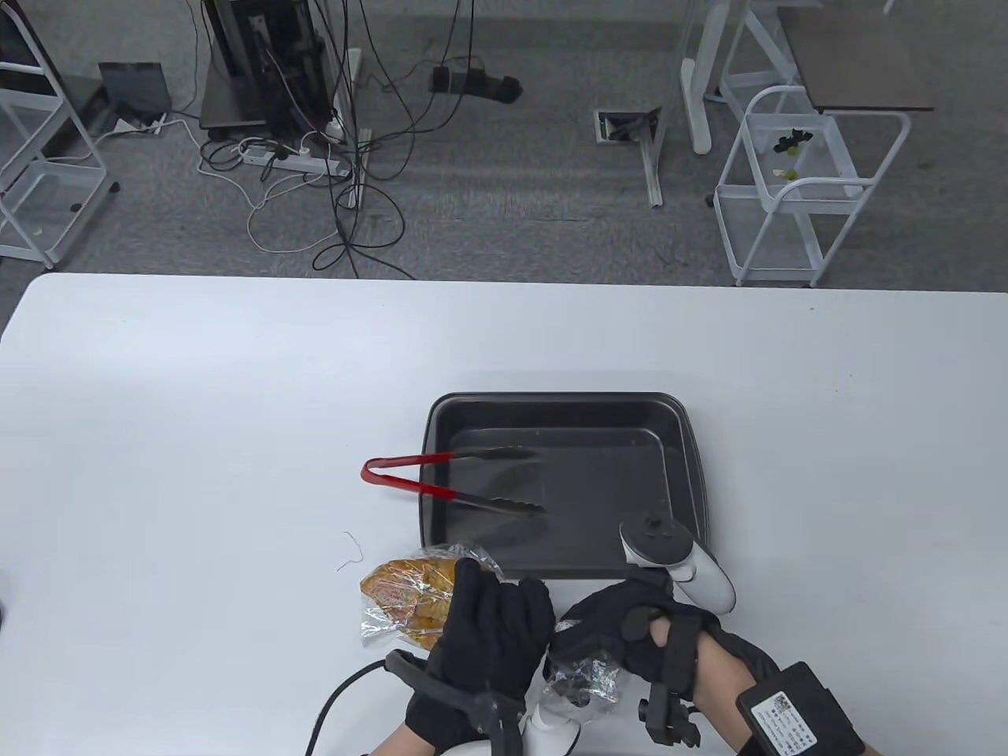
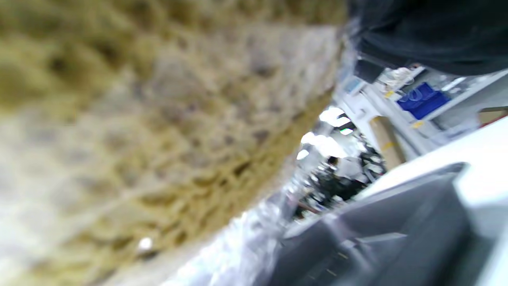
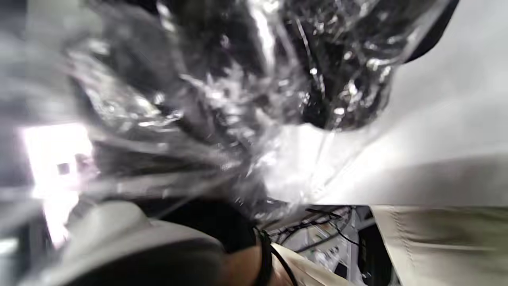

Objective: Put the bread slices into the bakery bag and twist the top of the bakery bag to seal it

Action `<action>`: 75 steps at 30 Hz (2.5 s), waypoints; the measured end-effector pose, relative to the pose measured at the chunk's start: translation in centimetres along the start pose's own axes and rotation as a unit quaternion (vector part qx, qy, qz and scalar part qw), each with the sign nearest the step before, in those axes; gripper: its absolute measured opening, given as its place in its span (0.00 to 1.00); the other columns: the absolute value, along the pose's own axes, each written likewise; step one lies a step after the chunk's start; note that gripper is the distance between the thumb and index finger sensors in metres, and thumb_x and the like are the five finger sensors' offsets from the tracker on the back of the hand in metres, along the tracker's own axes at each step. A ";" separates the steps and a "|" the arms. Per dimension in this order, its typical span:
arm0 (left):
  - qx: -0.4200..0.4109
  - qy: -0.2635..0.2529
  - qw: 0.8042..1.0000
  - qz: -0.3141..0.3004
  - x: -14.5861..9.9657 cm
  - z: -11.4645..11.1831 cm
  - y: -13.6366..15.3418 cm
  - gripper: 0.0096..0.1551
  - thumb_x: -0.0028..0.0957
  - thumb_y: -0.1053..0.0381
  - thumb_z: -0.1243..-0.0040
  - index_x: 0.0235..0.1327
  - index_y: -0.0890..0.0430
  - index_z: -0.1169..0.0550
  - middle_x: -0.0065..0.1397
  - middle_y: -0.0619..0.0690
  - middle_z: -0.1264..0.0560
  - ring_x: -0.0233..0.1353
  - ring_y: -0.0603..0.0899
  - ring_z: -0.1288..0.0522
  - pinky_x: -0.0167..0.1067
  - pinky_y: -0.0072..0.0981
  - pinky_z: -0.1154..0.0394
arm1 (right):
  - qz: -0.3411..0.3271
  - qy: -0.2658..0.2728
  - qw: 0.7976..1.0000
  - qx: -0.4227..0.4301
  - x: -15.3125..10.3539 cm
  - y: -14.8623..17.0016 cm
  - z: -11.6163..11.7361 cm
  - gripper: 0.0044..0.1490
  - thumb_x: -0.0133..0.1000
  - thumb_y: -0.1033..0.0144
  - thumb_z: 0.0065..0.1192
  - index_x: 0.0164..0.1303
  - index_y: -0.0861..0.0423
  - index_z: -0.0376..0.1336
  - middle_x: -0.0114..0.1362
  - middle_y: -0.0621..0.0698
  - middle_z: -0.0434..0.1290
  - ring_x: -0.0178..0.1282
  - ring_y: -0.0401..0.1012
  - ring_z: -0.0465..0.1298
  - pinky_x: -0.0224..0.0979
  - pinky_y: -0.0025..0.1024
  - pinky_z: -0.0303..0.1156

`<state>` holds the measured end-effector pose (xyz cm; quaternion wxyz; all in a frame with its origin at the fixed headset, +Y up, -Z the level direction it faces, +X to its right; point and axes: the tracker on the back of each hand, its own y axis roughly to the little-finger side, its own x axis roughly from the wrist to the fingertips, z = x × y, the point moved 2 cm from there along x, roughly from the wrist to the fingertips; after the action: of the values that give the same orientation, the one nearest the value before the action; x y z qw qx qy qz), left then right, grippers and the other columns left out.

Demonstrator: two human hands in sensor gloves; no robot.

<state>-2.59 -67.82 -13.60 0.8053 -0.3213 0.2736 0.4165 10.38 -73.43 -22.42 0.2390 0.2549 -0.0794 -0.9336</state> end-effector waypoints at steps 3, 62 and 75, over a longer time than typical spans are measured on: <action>-0.122 0.114 0.986 0.005 1.1 -1.7 2.0 0.23 0.50 0.34 0.44 0.52 0.43 0.18 0.42 0.45 0.13 0.54 0.55 0.14 0.77 0.64 0.34 | -0.004 0.004 0.996 -0.083 -1.4 -0.9 -0.6 0.47 0.55 0.45 0.64 0.67 0.73 0.62 0.74 0.75 0.62 0.60 0.68 0.73 0.70 0.73 0.56; -0.036 -0.001 0.999 0.029 -0.7 -1.4 1.7 0.27 0.47 0.34 0.33 0.57 0.43 0.21 0.50 0.43 0.14 0.60 0.54 0.16 0.80 0.62 0.39 | -0.066 0.212 0.925 -0.309 -1.0 -5.6 0.6 0.28 0.43 0.64 0.72 0.40 0.73 0.78 0.34 0.63 0.87 0.28 0.54 0.84 0.69 0.73 0.58; 0.012 -0.055 0.998 0.031 -1.5 -0.9 0.3 0.25 0.50 0.34 0.41 0.57 0.43 0.21 0.50 0.44 0.15 0.59 0.54 0.17 0.81 0.64 0.43 | -0.052 -0.019 0.995 0.088 1.6 1.2 0.9 0.29 0.49 0.63 0.66 0.43 0.74 0.76 0.36 0.63 0.86 0.30 0.55 0.84 0.69 0.72 0.58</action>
<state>-3.73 -69.12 -13.17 0.8094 -0.2797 0.2437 0.4553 9.18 -75.24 -22.06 0.1650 0.2611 -0.1519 -0.9389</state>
